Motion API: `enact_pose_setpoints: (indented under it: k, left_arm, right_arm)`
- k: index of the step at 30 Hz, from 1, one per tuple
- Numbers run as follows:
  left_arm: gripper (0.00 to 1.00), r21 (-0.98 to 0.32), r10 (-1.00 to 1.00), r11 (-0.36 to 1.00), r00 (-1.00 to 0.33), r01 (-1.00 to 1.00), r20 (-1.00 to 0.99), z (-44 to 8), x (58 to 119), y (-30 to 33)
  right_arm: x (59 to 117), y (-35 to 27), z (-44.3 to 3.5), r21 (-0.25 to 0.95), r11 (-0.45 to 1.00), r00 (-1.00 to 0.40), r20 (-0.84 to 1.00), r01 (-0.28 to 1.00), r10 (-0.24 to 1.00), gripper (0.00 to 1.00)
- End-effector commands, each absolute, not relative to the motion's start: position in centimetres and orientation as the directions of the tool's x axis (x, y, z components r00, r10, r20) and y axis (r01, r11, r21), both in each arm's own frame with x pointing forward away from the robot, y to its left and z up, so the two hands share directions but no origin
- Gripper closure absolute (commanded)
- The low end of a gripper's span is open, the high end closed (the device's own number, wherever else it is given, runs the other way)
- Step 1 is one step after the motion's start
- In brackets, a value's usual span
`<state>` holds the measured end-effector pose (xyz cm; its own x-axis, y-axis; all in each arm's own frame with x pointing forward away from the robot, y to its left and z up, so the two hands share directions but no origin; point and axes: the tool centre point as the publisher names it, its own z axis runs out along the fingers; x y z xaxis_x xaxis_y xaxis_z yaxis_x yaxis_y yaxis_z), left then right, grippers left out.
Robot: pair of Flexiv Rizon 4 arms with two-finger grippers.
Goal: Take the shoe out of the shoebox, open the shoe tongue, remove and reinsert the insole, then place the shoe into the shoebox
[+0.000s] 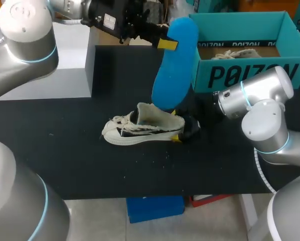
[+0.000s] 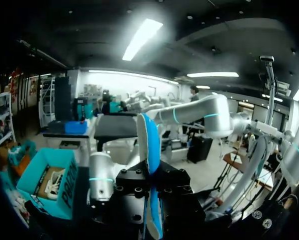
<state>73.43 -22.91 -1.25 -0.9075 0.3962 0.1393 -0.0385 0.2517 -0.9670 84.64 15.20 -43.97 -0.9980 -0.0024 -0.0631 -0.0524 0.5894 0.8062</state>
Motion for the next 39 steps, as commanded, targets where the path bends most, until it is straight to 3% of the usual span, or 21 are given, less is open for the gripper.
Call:
enact_pose_setpoints:
  k: [1,15,39]
  left_arm:
    - [1.0,-0.971,0.279,0.229,-0.951,-0.071,0.136,-0.8,71.3,-22.0]
    - [1.0,-0.982,0.227,0.046,-0.955,-0.183,0.188,-0.5,69.4,-20.6]
    - [1.0,-0.986,0.287,0.002,-0.944,-0.167,0.16,2.2,68.9,-20.6]
  right_arm:
    - [84.9,15.2,-44.1,0.805,0.591,-0.998,-0.061,-0.051,-0.003,1.0]
    - [84.9,15.2,-44.1,0.805,0.591,-0.998,-0.061,-0.051,-0.003,1.0]
    - [84.9,15.2,-44.1,0.805,0.591,-0.998,-0.061,-0.051,-0.003,1.0]
